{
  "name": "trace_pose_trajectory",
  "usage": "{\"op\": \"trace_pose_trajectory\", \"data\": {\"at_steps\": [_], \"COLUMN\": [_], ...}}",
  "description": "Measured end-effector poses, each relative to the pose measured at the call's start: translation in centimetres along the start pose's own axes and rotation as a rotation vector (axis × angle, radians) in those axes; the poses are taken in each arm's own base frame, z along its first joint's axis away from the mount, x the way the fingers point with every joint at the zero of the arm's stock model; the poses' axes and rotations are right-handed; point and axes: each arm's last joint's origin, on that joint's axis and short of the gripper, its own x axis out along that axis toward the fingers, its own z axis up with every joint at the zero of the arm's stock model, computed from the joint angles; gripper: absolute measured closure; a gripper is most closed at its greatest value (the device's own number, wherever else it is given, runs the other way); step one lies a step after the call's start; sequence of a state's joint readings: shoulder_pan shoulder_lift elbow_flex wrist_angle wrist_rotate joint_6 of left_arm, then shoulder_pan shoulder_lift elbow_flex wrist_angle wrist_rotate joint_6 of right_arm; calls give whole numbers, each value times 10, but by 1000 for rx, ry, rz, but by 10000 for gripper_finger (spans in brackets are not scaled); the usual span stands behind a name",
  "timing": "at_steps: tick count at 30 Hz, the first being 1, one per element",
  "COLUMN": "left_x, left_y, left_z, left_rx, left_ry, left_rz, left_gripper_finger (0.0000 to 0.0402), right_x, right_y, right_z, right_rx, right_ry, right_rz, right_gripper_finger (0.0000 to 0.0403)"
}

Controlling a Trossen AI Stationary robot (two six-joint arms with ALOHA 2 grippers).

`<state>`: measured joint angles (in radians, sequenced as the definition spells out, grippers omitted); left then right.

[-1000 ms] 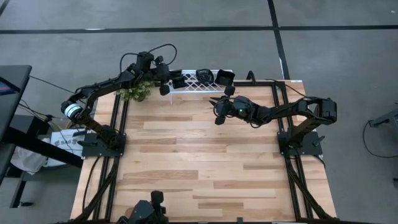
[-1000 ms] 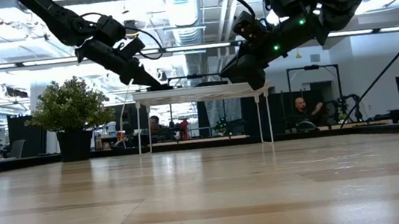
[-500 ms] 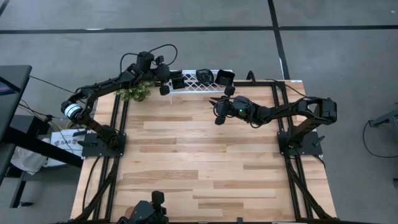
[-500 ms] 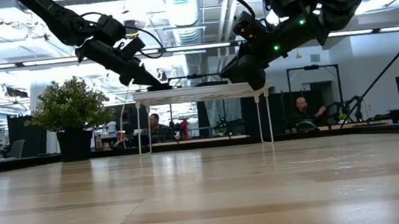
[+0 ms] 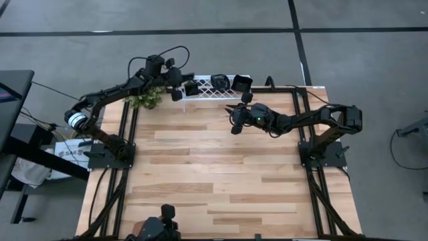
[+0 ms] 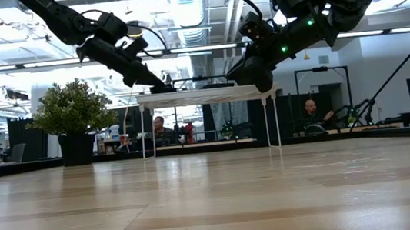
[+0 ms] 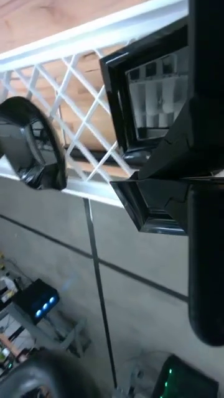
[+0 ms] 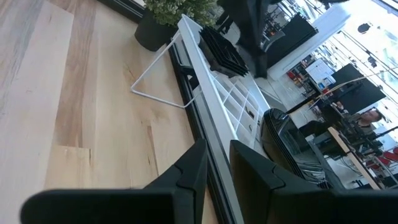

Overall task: Pick & Place Mini shaped plates
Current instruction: Stack the black square plate on top of the black square plate on the shelf

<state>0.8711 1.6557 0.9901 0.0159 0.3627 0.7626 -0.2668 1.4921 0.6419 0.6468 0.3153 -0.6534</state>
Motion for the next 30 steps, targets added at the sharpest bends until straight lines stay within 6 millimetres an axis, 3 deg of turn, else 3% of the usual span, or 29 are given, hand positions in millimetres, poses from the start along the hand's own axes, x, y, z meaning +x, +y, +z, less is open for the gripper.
{"op": "trace_pose_trajectory", "data": {"at_steps": [11,20,30], "left_x": [-32,-19,-11], "left_y": [-1,-68,-108], "left_z": [32,75,74], "left_rx": [35,155,243], "left_ry": [-73,79,127], "left_rz": [72,183,242], "left_gripper_finger": [395,395,395], "right_x": [0,0,-2], "right_y": [0,0,5], "right_z": [0,0,4], "right_rx": [0,0,-4], "right_ry": [-1,-7,-29], "right_rz": [0,8,35], "right_gripper_finger": [338,338,338]}}
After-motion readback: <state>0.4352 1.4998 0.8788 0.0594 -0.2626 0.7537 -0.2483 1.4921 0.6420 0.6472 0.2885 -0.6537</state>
